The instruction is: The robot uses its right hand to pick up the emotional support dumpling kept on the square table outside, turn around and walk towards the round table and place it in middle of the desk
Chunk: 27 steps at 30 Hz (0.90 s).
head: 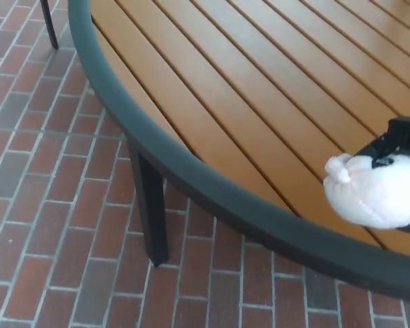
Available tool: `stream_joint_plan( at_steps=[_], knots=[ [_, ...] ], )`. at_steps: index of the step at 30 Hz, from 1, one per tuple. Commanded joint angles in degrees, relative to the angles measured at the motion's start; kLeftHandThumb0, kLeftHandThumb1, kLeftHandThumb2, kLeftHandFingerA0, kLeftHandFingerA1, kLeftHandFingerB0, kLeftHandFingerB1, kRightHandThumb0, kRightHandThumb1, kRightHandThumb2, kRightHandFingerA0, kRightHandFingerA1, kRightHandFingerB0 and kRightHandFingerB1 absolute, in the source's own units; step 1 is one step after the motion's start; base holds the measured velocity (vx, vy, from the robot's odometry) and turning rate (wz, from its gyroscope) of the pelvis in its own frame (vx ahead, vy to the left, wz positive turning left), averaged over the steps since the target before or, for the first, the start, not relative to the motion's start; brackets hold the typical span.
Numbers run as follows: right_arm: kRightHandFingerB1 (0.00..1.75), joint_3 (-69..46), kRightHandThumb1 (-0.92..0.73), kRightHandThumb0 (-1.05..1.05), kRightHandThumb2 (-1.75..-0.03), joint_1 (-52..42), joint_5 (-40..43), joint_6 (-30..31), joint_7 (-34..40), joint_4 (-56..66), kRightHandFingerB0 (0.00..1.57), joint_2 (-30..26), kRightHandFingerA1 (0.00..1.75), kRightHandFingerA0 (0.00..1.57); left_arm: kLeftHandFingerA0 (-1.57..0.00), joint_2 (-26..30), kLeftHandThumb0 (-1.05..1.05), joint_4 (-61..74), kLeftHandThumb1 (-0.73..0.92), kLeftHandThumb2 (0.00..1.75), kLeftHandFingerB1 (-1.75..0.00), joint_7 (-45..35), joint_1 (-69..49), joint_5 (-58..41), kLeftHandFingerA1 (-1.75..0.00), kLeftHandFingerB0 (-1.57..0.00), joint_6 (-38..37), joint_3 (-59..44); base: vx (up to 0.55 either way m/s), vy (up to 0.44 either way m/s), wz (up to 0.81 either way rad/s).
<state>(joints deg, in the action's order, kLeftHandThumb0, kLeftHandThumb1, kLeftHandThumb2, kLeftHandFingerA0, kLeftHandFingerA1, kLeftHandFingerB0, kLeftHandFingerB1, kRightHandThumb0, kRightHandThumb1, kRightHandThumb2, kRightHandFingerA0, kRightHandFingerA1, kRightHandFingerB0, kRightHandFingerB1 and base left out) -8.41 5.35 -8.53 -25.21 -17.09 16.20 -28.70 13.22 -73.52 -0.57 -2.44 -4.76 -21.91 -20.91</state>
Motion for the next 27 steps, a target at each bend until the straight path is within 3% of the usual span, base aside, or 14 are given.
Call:
stream_joint_plan(
  at_steps=[1, 3, 4, 7, 8, 16, 17, 21, 22, 24, 25, 27],
  knots=[
    [0.93, -1.20, -0.61, -0.09, -0.96, 0.98, -1.84, 5.40, -0.13, 0.12, 0.92, -1.57, 1.37, 0.94, -0.98, 0.31, -0.06, -0.38, 0.37, 1.30, -0.82, 0.25, -1.12, -0.14, -1.13, -0.95, -3.48, 0.06, 0.14, 0.036, 0.06],
    [0.95, -0.81, -0.60, -0.12, -0.98, 1.34, -2.48, 6.33, -0.37, -0.60, 0.92, -1.86, 1.38, 0.97, -0.99, 0.29, -0.05, -0.42, 0.36, 1.30, -0.82, 0.21, -1.23, -0.29, -1.14, -0.95, -3.55, -0.06, 0.18, 0.011, 0.06],
    [0.97, -0.52, -0.61, -0.13, -1.00, 1.64, -3.07, 6.68, -0.50, -1.13, 0.91, -2.11, 1.39, 0.96, -0.98, 0.29, -0.06, -0.49, 0.40, 1.19, -0.84, -0.25, -1.25, -0.54, -1.15, -0.95, -3.75, -0.28, 0.20, -0.041, 0.04],
    [0.97, 0.27, -0.60, -0.12, -1.00, 2.67, -4.20, 6.92, -0.58, -2.70, 0.92, -2.66, 1.39, 0.98, -1.01, 0.20, -0.07, -0.58, 0.41, 1.20, -0.85, -1.01, -1.27, -1.02, -1.15, -0.97, -3.99, -0.75, 0.17, -0.079, 0.03],
    [0.95, 0.94, -0.67, -0.11, -0.91, 3.78, -5.01, 7.16, -0.89, -4.69, 0.90, -3.27, 1.36, 0.94, -0.94, 0.13, 0.00, -0.57, 0.35, 1.29, -0.82, -0.66, -1.45, -0.66, -1.14, -0.95, -4.36, -0.48, 0.17, -0.140, 0.13],
    [0.97, 4.07, -0.65, -0.11, -0.92, 7.85, -7.44, 9.75, -1.14, -11.69, 0.90, -5.33, 1.34, 0.95, -0.96, -0.04, -0.02, -0.78, 0.33, 1.34, -0.83, -0.97, -1.67, -0.98, -1.14, -0.96, -4.33, -0.87, 0.15, -0.162, -0.09],
    [1.00, 5.84, -0.67, -0.09, -0.86, 9.33, -9.40, 8.90, -0.40, -15.95, 0.90, -5.48, 1.41, 0.91, -0.94, 0.05, -0.03, -0.91, 0.39, 1.18, -0.83, -1.32, -1.84, -1.02, -1.15, -0.96, -4.33, -0.96, 0.12, -0.027, -0.06],
    [1.00, 8.81, -0.67, -0.09, -0.86, 11.88, -12.29, 7.13, 1.06, -23.06, 0.90, -5.88, 1.41, 0.91, -0.94, 0.20, -0.03, -1.11, 0.39, 1.18, -0.83, -1.87, -2.10, -1.09, -1.15, -0.96, -4.34, -1.13, 0.12, -0.006, -0.04],
    [0.89, 11.26, -0.69, -0.13, -0.78, 13.42, -15.06, 6.69, 2.06, -27.92, 0.88, -5.97, 1.32, 0.91, -0.94, 0.11, -0.03, -1.01, 0.31, 1.36, -0.81, -1.62, -2.39, -1.00, -1.15, -0.97, -4.41, -1.06, 0.12, 0.010, -0.02],
    [0.89, 15.26, -0.69, -0.13, -0.78, 16.00, -19.19, 5.75, 3.88, -35.76, 0.88, -6.22, 1.32, 0.91, -0.94, -0.03, -0.03, -0.89, 0.31, 1.36, -0.81, -1.26, -2.82, -0.87, -1.15, -0.97, -4.52, -0.98, 0.12, 0.020, 0.04],
    [0.85, 16.92, -0.74, -0.17, -0.73, 17.02, -20.90, 6.28, 4.84, -38.40, 0.83, -5.90, 1.35, 0.86, -0.90, 0.00, -0.10, -0.92, 0.41, 1.09, -0.83, -0.53, -2.86, -0.34, -1.11, -0.91, -4.48, -0.56, 0.14, 0.163, 0.54],
    [0.85, 19.74, -0.74, -0.17, -0.73, 18.84, -23.39, 6.84, 6.61, -42.90, 0.83, -5.52, 1.35, 0.86, -0.90, 0.04, -0.10, -0.95, 0.41, 1.09, -0.83, 0.58, -2.93, 0.46, -1.11, -0.91, -4.40, 0.07, 0.15, 0.151, 0.30]
  ],
)
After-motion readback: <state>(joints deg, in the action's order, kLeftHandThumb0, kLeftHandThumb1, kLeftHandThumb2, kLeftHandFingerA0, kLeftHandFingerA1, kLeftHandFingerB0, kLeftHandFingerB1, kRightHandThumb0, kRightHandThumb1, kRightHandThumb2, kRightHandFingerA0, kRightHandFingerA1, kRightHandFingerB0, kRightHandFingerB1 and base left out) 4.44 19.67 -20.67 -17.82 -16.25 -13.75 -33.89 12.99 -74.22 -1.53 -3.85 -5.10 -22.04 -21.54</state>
